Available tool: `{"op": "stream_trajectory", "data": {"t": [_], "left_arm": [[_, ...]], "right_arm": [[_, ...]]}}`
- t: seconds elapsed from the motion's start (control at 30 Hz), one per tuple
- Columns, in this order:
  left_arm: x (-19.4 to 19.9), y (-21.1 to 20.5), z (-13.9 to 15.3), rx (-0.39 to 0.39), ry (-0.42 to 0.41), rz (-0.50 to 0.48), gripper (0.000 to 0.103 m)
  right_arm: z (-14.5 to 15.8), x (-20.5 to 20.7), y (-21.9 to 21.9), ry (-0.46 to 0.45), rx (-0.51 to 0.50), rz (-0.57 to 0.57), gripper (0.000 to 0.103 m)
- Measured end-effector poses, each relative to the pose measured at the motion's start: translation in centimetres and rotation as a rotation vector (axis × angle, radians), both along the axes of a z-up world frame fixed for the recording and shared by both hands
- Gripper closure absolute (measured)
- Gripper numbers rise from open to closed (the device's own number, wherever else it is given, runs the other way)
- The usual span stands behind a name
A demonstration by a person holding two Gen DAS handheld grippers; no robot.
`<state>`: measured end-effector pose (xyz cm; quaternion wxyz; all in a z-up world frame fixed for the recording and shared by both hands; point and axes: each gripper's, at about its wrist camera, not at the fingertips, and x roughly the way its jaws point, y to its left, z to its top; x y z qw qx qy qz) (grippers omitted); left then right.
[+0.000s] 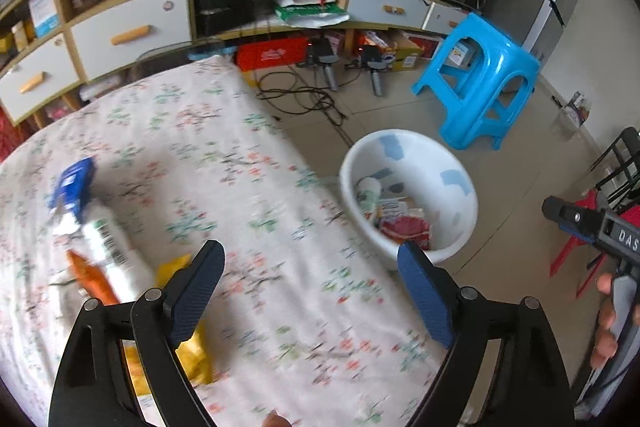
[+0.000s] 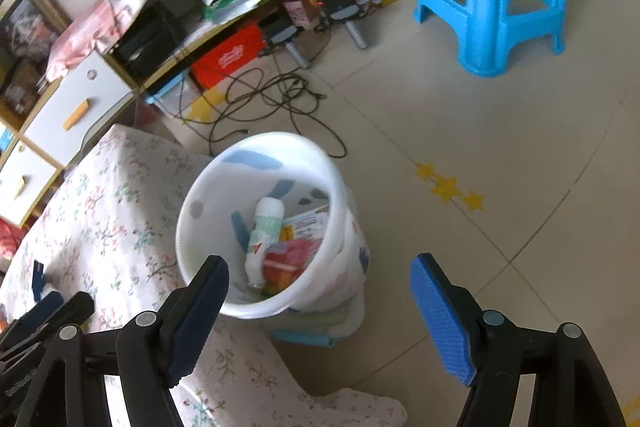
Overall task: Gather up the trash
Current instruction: 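Grasp the torn blue biscuit box with the left tool while the right tool grasps another white bottle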
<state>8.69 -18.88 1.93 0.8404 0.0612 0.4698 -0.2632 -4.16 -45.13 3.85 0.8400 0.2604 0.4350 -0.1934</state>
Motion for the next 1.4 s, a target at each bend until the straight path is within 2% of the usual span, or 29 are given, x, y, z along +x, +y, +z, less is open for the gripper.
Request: {"op": "stream_trajectory", "data": {"t": [0.27, 0.43, 0.5, 0.57, 0.63, 0.73, 0.87, 1.03, 1.2, 1.4], "left_arm": [[-0.4, 6.9, 1.0, 0.018, -0.028, 0.073, 0.013], [-0.5, 11.1, 0.9, 0.074, -0.053, 0.143, 0.013], [-0.4, 12.6, 0.7, 0.081, -0.049, 0.166, 0.013], [0.0, 14.4, 0.4, 0.075, -0.007, 0.191, 0.013], [0.6, 16.2, -0.1, 0.048, 0.052, 0.227, 0.013], [1.5, 18.4, -0.7, 0.019, 0.087, 0.282, 0.013], [3.0, 20.7, -1.4, 0.02, 0.098, 0.346, 0.013], [5.2, 22.8, -1.8, -0.023, 0.13, 0.439, 0.013], [7.0, 24.2, -2.3, -0.112, 0.136, 0.513, 0.013], [10.0, 24.5, -4.5, -0.186, 0.135, 0.527, 0.031]], "right_arm": [[0.3, 0.8, 2.7, 0.006, -0.026, 0.056, 0.022], [0.3, 1.6, 4.8, 0.019, -0.049, 0.1, 0.021], [0.2, 1.9, 5.7, 0.023, -0.058, 0.117, 0.021], [0.0, 2.5, 6.9, 0.031, -0.064, 0.137, 0.02], [-0.2, 2.9, 8.0, 0.037, -0.064, 0.156, 0.02], [-0.5, 3.7, 9.9, 0.048, -0.065, 0.19, 0.02], [-0.9, 4.9, 12.3, 0.059, -0.075, 0.237, 0.02], [-1.3, 6.6, 15.2, 0.07, -0.075, 0.274, 0.02], [-1.8, 8.4, 17.9, 0.076, -0.078, 0.311, 0.02], [-2.9, 10.9, 20.8, 0.09, -0.062, 0.343, 0.02]]}}
